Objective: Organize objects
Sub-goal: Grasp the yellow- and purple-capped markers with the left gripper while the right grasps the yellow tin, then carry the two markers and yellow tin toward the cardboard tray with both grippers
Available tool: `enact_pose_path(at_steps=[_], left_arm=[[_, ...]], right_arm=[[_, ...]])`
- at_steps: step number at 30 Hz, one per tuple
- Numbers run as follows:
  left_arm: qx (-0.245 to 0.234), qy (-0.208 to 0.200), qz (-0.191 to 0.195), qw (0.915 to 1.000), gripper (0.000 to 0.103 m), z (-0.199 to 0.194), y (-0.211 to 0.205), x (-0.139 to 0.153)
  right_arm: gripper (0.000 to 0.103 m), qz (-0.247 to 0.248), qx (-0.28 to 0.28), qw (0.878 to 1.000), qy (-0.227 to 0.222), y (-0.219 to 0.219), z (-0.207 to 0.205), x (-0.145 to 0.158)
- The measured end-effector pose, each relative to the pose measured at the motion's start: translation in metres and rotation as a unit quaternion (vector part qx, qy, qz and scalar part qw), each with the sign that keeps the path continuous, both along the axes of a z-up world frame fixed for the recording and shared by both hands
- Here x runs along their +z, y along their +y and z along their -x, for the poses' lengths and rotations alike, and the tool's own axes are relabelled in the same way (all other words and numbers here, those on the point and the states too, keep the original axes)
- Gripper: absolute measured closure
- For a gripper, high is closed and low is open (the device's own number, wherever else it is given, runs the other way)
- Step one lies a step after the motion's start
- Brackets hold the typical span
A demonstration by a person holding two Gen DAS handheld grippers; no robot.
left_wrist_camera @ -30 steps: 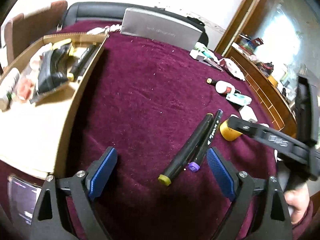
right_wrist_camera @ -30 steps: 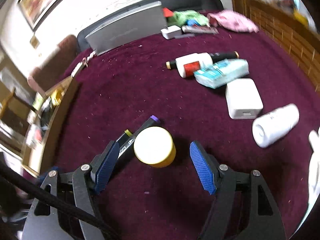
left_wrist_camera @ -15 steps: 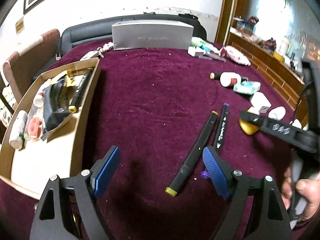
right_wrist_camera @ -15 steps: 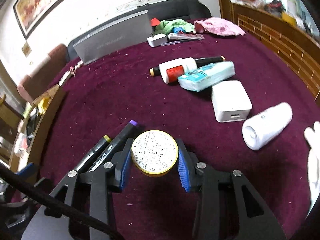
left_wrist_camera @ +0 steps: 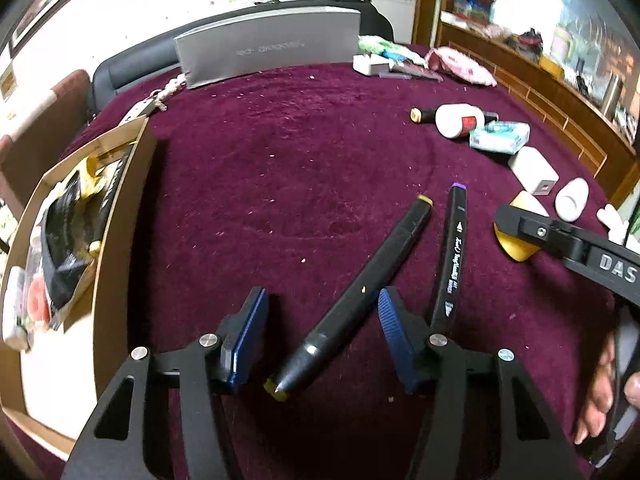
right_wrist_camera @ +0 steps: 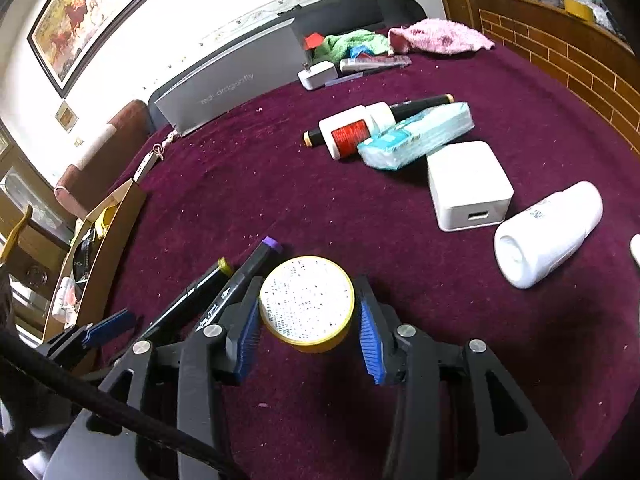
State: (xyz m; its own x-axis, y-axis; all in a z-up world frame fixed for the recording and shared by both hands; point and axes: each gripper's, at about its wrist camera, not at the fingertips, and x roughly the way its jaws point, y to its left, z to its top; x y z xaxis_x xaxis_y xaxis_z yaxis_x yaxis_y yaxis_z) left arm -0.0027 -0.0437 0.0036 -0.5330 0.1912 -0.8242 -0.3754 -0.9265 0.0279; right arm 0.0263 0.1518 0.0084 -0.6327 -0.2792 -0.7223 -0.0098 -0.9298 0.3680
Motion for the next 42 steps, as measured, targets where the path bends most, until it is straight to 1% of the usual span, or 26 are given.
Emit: enact_pose_path(at_steps=[5,7,8,9,10,11,13,16,19,25,30,34,38,42], left_arm=[[-0.027,0.015,0.033,0.9990,0.052,0.006,0.024,0.003],[-0.036,0.028,0.044,0.9980,0.052,0.007,0.034,0.004],[-0.037,0.034,0.046,0.9977,0.056,0.008,0.037,0.003],[-0.042,0.031,0.035,0.9981,0.065,0.008,0.038,0.003],[-0.049,0.021,0.016,0.9984,0.082,0.008,0.038,0.003],[-0.049,0.018,0.013,0.9986,0.092,0.006,0.039,0.003],[-0.050,0.016,0.010,0.9986,0.092,0.000,0.039,0.004],[-0.039,0.004,-0.018,0.9991,0.092,-0.006,0.031,0.008],[-0.028,-0.003,-0.054,0.9982,0.092,-0.014,0.017,0.016],[-0.018,0.010,-0.082,0.9964,0.092,-0.036,-0.004,0.031],[-0.004,0.015,-0.116,0.9932,0.091,-0.049,-0.028,0.043],[0.004,0.021,-0.130,0.9913,0.091,-0.058,-0.048,0.049],[0.014,0.028,-0.145,0.9889,0.091,-0.063,-0.068,0.055],[0.022,0.037,-0.163,0.9857,0.091,-0.068,-0.085,0.061]], right_arm=[[0.062,-0.006,0.002,1.000,0.001,-0.002,0.000,0.000],[0.062,-0.005,0.001,1.000,0.001,-0.002,0.000,0.000],[0.062,-0.006,0.002,1.000,0.002,-0.002,0.000,0.000],[0.062,-0.007,0.002,1.000,0.002,-0.002,0.000,0.000],[0.062,-0.009,0.002,1.000,0.003,-0.003,0.000,0.000],[0.062,-0.011,0.002,1.000,0.003,-0.003,0.000,0.000],[0.062,-0.014,0.003,1.000,0.006,-0.004,0.001,0.000],[0.061,-0.019,0.004,1.000,0.008,-0.005,0.001,0.000],[0.061,-0.024,0.005,1.000,0.011,-0.006,0.002,0.000],[0.059,-0.023,0.006,1.000,0.013,-0.007,0.002,-0.001],[0.059,-0.018,0.006,1.000,0.014,-0.006,0.002,-0.001],[0.061,-0.037,0.005,0.999,0.003,-0.012,0.002,0.001],[0.065,-0.007,0.006,1.000,-0.014,-0.007,-0.002,0.007],[0.065,0.008,0.008,1.000,-0.019,-0.004,-0.012,0.015]])
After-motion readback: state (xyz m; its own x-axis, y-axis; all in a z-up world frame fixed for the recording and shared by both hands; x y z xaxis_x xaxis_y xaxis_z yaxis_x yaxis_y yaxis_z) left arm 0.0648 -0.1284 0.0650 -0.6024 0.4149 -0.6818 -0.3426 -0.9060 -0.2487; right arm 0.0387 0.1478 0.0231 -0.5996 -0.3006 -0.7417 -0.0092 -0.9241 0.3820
